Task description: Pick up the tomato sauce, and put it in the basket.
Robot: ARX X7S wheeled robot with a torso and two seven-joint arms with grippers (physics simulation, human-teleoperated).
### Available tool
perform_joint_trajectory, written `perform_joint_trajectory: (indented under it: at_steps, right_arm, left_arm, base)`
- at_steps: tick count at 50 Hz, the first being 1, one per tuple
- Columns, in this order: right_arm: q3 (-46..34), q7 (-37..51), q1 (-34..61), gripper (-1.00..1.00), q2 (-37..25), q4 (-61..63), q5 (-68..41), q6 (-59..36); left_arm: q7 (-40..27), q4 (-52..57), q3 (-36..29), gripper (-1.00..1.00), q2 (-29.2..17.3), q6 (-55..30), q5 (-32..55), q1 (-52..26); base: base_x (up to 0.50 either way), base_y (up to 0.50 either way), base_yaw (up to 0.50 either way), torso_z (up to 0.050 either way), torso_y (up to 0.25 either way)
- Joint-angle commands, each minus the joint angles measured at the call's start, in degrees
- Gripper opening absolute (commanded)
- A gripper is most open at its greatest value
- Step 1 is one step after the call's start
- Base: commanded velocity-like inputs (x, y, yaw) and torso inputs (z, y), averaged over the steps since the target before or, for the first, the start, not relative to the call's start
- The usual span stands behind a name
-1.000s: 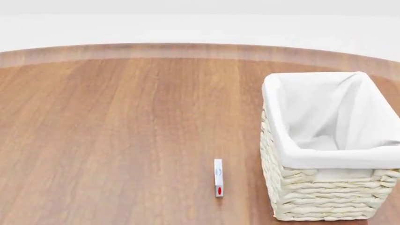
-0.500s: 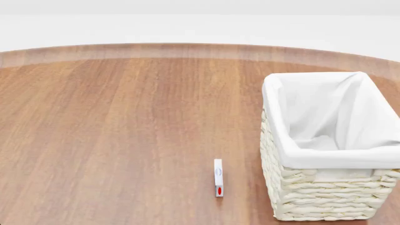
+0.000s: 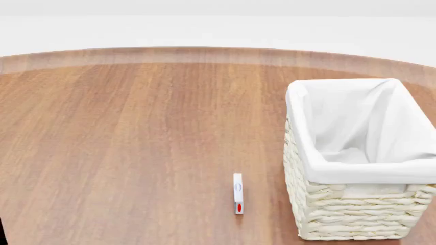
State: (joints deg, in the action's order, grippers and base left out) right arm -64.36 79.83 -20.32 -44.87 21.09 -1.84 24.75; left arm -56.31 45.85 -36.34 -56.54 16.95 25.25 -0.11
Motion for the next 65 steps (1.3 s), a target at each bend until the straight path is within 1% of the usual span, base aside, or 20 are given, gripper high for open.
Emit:
perform_joint_trajectory:
  at_steps: [1, 10, 27, 41, 61, 65]
  right_arm:
    - [-0.3, -0.7, -0.5, 1.0, 1.1, -1.7, 0.2, 0.5]
    - [-0.6, -1.9, -0.2, 1.0, 1.9, -3.0, -0.3, 0.5]
    - [-1.6, -8.2, 2.9, 1.0, 4.7, -10.3, -7.1, 3.4]
    - [-1.5, -10.5, 4.0, 1.0, 5.7, -13.4, -9.7, 5.0]
    - [-1.2, -17.0, 7.6, 1.0, 8.3, -20.8, -17.6, 7.3]
    - [-1.3, -20.2, 8.9, 1.0, 9.0, -23.6, -20.6, 8.5]
  left_arm:
    - [-0.1, 0.1, 0.0, 1.0, 0.1, 0.0, 0.2, 0.1]
    - [0.0, -0.2, 0.1, 1.0, 0.0, 0.5, 0.0, 0.4]
    - [0.6, -1.2, 0.2, 1.0, 0.4, 1.0, 0.4, 0.3]
    - [1.0, -1.3, -0.2, 1.0, 1.1, 0.3, 0.2, -0.1]
    - [1.3, -2.4, -0.2, 1.0, 1.4, 1.1, 0.0, 0.6]
    - [1.5, -2.5, -0.3, 1.0, 1.5, 1.0, 0.1, 0.4]
  base:
    - [0.0, 0.0, 0.0, 0.0, 0.0]
    - [0.0, 0.0, 0.0, 0.0, 0.0]
    - [0.0, 0.0, 0.0, 0.0, 0.0]
    - [0.0, 0.0, 0.0, 0.0, 0.0]
    - [0.0, 0.0, 0.0, 0.0, 0.0]
    - [0.0, 0.0, 0.0, 0.0, 0.0]
